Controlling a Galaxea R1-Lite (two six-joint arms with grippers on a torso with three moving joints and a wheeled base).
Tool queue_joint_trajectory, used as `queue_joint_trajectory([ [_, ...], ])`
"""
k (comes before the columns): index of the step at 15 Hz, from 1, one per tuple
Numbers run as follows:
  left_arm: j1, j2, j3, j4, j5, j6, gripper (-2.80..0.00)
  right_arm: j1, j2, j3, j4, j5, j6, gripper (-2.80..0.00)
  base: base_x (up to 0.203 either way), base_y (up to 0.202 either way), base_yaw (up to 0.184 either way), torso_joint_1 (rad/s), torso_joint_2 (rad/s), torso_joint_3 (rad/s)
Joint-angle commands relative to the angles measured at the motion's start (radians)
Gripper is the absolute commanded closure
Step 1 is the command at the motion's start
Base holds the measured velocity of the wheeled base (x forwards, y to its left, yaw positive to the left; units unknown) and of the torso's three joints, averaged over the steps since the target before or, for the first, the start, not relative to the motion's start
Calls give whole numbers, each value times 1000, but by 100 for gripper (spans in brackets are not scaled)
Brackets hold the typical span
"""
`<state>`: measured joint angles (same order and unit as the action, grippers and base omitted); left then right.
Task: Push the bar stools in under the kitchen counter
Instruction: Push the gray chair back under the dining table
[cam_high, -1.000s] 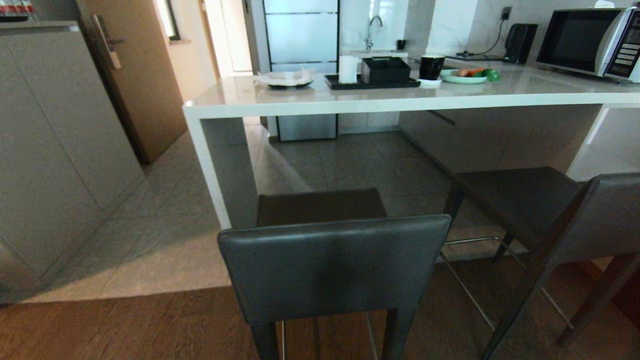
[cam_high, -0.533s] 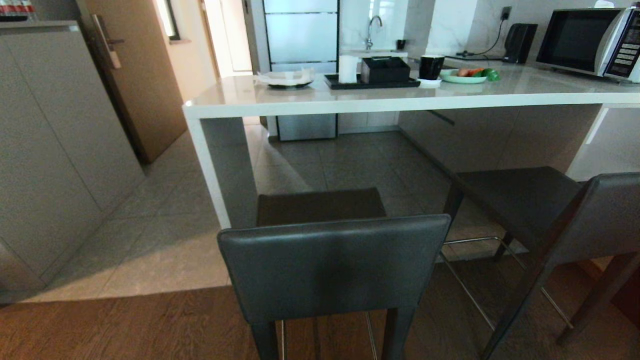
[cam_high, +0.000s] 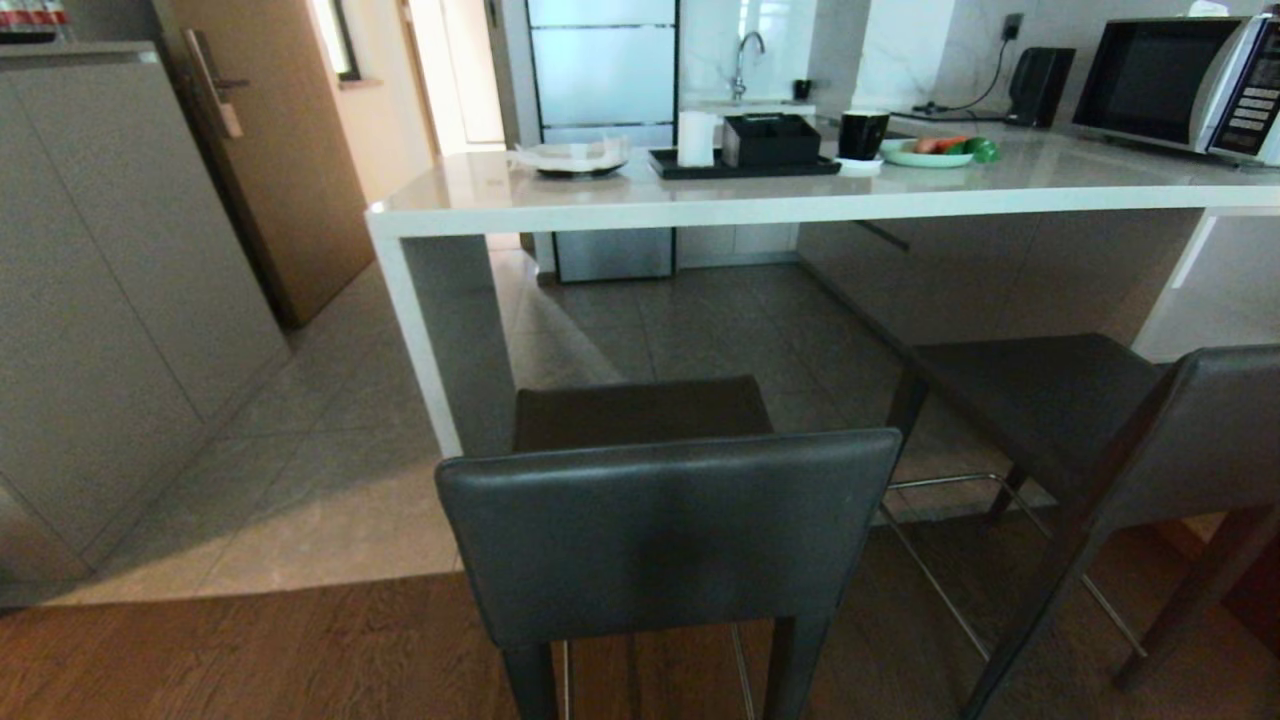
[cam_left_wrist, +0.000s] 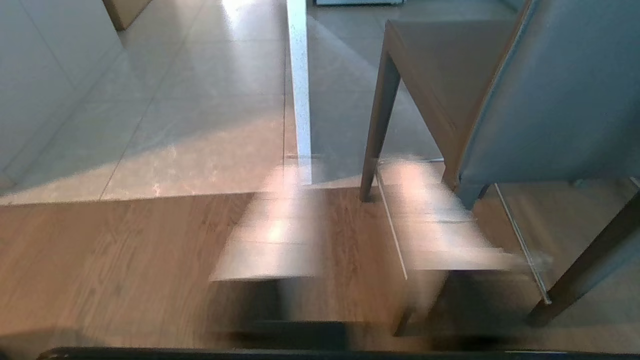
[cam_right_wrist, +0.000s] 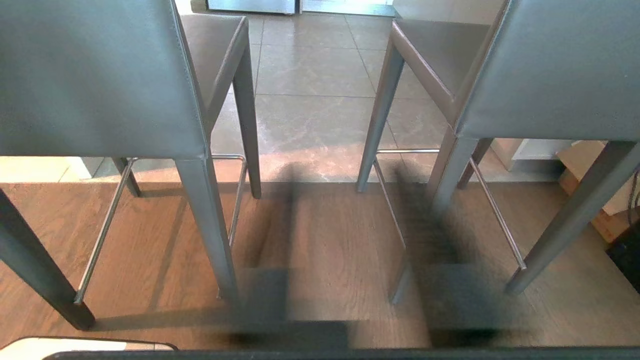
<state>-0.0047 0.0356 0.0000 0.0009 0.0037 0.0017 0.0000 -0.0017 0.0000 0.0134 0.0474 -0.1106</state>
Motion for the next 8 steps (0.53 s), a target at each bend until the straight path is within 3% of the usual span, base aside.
queue_joint_trajectory([
  [1,0,-15,0,1,1,0,0,0,0,0,0,0,0,0,0,0,0,0,0,0],
  [8,0,-30,0,1,1,0,0,0,2,0,-6,-31,78,0,0,0,0,0,0,0],
])
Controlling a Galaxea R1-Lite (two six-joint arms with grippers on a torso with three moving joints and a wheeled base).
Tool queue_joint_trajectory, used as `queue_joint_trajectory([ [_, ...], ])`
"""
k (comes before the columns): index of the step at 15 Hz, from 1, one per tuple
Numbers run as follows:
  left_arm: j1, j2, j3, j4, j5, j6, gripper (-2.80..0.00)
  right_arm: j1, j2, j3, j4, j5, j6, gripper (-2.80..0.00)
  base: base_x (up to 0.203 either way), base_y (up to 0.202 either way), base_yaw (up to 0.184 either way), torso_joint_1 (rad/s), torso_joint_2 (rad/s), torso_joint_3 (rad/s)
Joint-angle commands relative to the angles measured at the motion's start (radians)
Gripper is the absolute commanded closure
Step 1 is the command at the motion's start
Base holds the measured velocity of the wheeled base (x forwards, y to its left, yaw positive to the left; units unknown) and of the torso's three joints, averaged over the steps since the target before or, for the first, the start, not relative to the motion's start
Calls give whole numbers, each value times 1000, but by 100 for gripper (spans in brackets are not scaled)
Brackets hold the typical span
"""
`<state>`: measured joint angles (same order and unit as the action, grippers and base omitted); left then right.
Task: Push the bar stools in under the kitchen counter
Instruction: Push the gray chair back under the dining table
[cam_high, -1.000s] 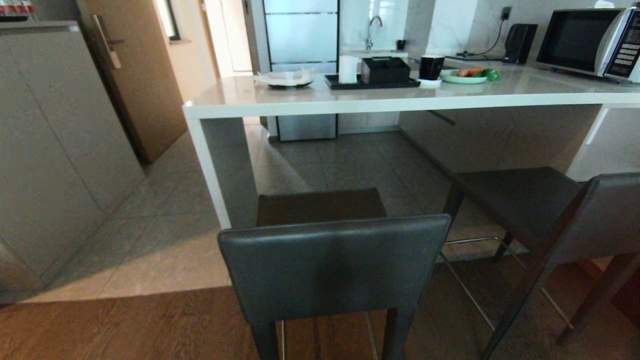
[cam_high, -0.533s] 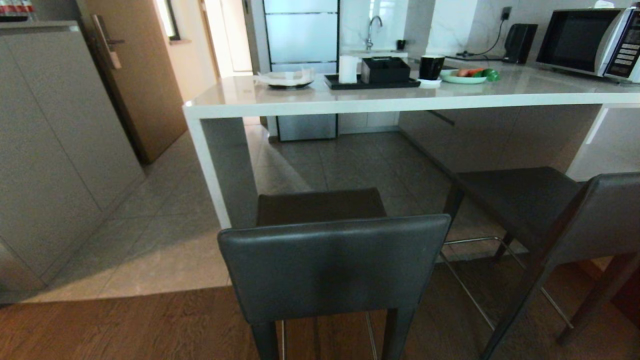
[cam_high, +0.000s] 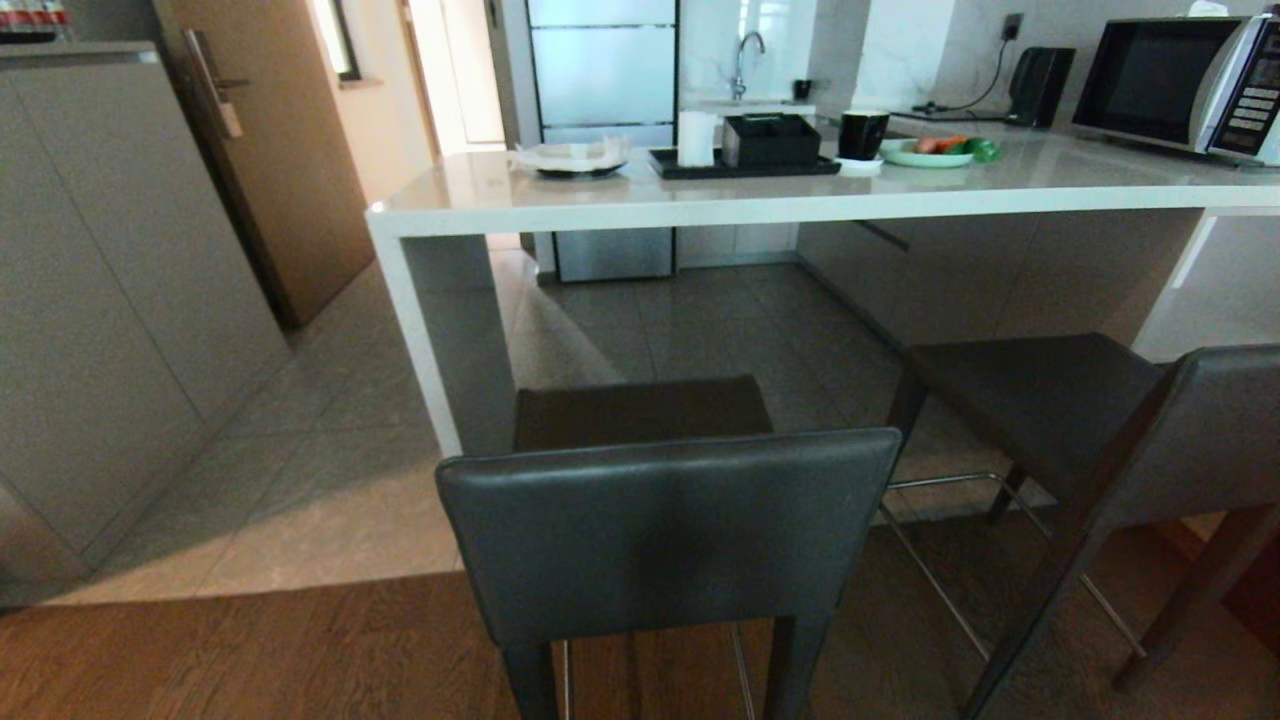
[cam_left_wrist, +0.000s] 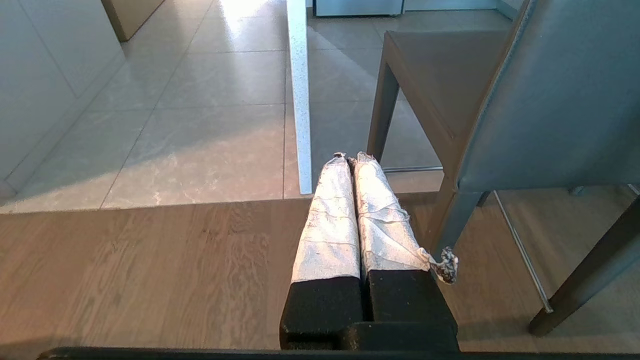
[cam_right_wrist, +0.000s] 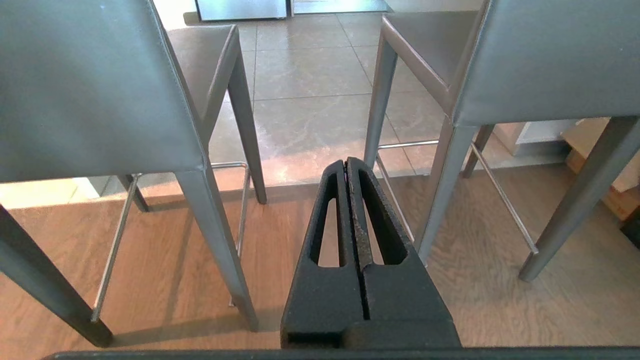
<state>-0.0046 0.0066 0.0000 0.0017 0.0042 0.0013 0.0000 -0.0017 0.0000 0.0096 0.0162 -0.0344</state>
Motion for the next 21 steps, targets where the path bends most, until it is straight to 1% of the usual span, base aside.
queue_joint_trajectory([
  [1,0,0,0,0,0,0,0,0,2,0,-2,1,4,0,0,0,0,0,0,0],
  [21,2,0,0,-2,-1,-7,0,0,0,0,-2,1,4,0,0,0,0,0,0,0],
])
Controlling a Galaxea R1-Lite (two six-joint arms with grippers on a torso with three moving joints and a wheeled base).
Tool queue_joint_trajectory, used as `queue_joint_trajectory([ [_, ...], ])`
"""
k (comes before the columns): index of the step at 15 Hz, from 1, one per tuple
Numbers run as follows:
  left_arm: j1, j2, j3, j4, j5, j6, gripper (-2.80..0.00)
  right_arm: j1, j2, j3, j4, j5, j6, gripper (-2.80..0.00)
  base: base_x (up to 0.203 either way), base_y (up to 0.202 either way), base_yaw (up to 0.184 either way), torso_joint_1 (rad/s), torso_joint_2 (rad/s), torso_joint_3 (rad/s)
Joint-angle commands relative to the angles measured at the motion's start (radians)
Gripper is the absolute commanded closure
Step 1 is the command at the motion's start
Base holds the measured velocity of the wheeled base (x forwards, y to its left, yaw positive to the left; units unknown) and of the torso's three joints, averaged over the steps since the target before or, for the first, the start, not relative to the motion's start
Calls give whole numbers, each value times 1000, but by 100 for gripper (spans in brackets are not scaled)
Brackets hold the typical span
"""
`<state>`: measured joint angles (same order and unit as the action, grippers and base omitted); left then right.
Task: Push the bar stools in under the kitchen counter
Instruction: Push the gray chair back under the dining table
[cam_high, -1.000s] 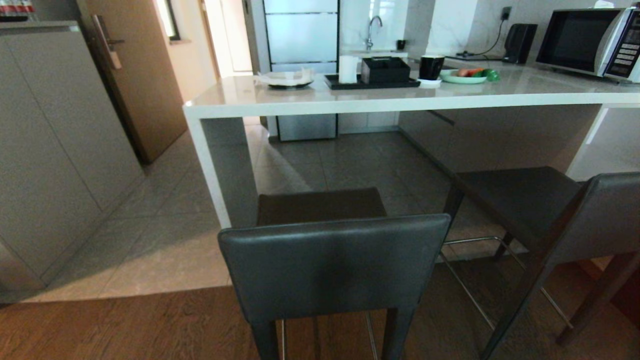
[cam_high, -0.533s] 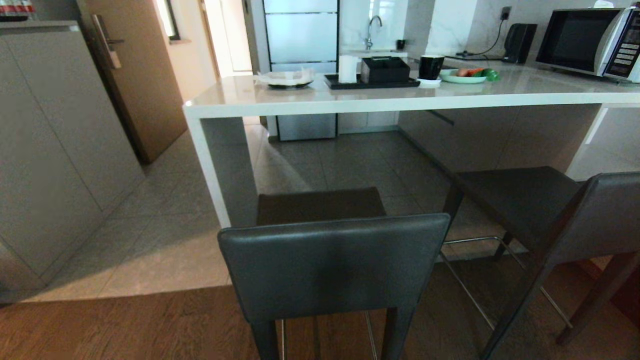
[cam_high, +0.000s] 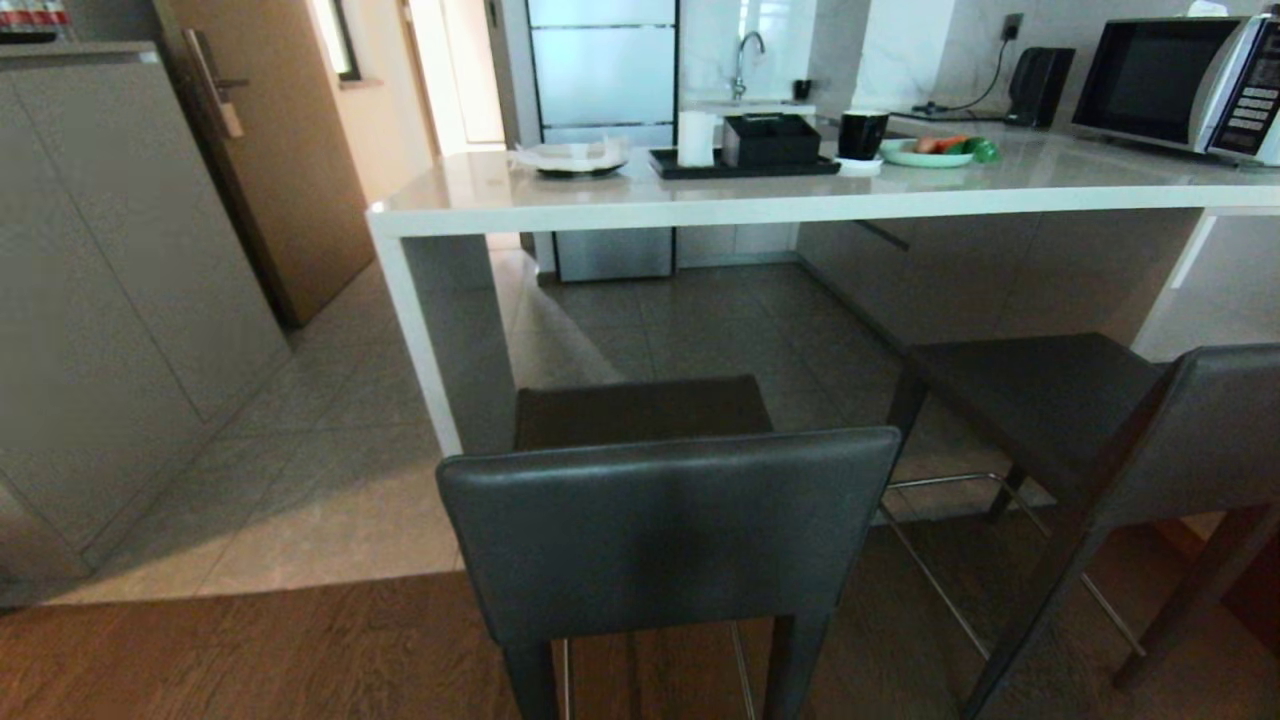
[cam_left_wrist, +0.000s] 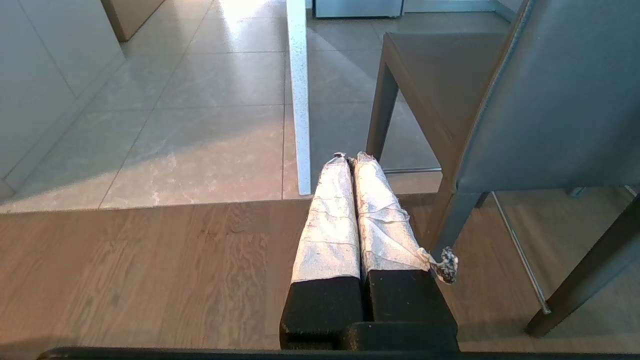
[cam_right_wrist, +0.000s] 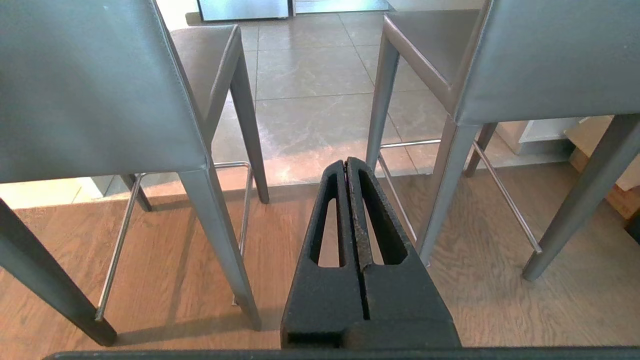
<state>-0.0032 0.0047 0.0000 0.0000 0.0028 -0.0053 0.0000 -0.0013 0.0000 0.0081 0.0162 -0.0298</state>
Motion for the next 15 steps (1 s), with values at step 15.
queue_joint_trajectory([
  [15,0,1,0,0,0,-1,0,0,1,0,0,1,-1,0,0,-83,2,1,0,0],
])
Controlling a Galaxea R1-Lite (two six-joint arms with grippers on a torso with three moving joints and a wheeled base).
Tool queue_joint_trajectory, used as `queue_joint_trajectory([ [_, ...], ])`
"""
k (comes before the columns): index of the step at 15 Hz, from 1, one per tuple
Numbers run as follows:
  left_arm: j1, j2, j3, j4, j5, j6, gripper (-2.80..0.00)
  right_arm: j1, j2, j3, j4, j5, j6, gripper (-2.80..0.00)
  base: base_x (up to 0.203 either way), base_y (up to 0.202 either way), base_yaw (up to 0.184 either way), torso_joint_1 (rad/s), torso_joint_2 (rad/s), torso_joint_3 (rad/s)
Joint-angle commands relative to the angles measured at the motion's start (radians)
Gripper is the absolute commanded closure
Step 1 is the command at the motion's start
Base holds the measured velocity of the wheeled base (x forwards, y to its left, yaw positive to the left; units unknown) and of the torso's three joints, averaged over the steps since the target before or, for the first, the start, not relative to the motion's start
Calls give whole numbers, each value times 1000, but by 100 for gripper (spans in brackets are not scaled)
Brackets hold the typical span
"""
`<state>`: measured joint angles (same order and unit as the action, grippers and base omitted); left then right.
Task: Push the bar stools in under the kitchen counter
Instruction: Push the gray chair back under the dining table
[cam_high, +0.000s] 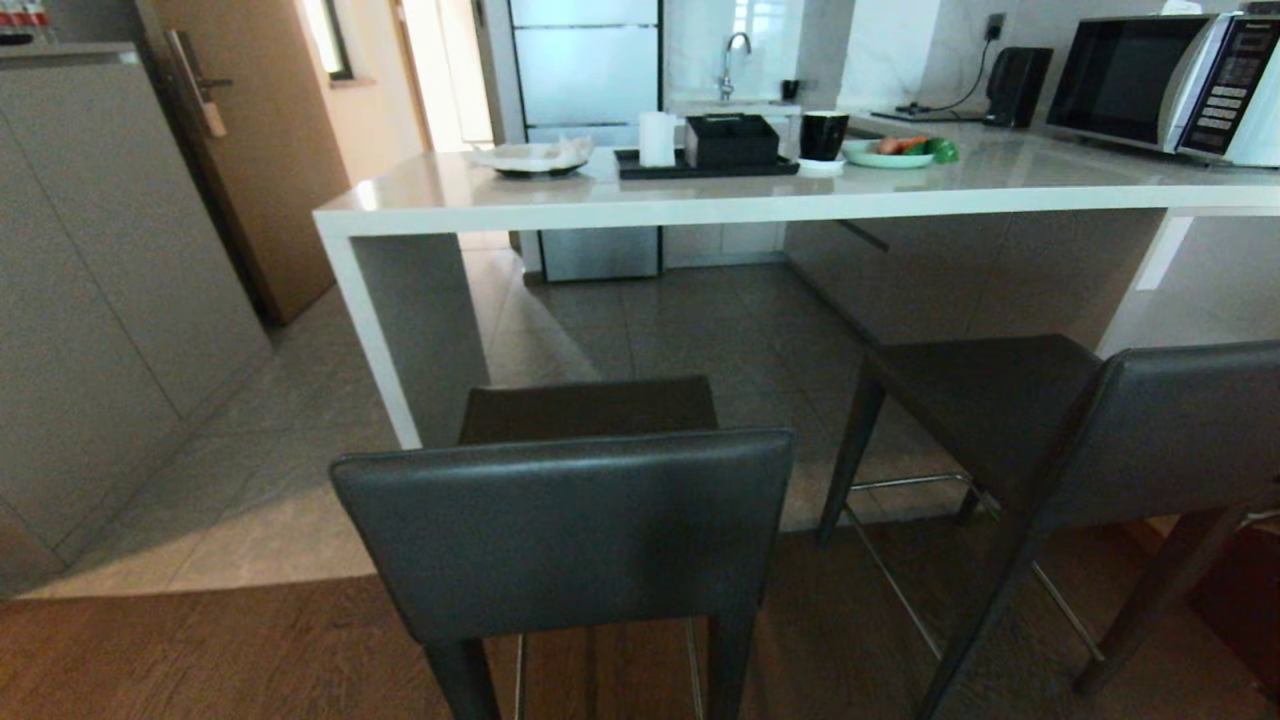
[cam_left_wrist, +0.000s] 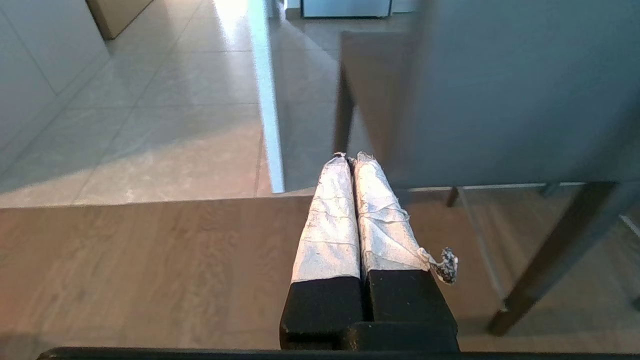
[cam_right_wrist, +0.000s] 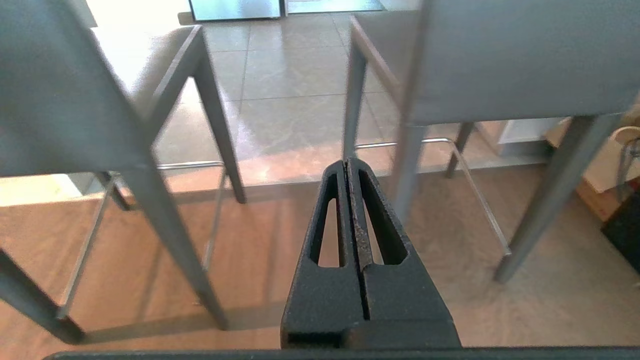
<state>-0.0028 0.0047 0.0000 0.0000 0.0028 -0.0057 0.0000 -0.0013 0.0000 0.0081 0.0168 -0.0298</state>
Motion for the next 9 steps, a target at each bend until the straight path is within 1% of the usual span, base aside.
queue_joint_trajectory([
  [1,0,1,0,0,0,0,0,0,1,0,0,0,-1,0,0,-198,2,2,-2,-2],
  [9,0,1,0,0,0,0,0,0,0,0,0,0,-1,0,0,-196,1,3,3,1],
])
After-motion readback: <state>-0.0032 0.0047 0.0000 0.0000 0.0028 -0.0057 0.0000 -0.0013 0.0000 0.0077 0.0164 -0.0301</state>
